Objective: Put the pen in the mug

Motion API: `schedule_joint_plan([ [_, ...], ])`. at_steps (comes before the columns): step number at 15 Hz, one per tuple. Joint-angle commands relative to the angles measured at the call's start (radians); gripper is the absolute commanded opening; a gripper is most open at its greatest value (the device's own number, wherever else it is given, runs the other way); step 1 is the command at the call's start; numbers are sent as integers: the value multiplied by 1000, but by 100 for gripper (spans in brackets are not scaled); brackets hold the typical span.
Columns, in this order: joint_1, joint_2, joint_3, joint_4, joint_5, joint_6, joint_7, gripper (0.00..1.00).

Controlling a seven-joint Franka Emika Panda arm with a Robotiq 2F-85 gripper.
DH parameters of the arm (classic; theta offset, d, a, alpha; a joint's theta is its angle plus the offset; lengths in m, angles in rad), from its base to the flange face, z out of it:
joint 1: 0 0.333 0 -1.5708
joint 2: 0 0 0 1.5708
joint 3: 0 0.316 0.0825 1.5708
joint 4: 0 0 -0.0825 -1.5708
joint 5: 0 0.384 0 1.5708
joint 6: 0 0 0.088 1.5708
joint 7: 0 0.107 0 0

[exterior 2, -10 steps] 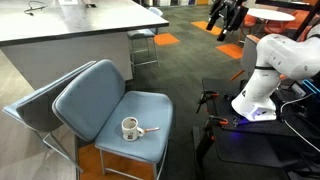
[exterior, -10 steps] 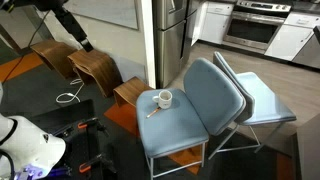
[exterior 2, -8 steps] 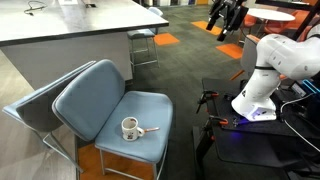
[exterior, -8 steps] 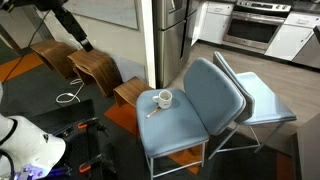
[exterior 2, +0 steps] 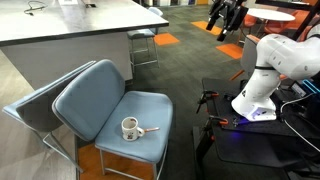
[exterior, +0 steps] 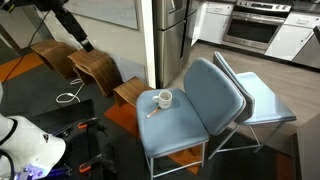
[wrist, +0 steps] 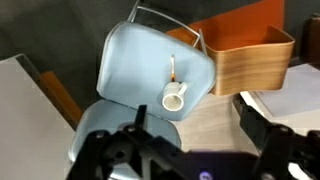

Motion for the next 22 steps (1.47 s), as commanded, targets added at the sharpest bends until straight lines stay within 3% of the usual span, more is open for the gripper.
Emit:
schedule_joint_plan([
  [1,18,105,-14,22,-6,48,-40,100],
  [6,69,436,-72,50,39,255,-201,100],
  [11,97,821,-123,76,205,483,-440,100],
  [17,-9,1218,-3,233,362,674,-561,100],
  [22,-128,1468,97,407,277,726,-519,100],
])
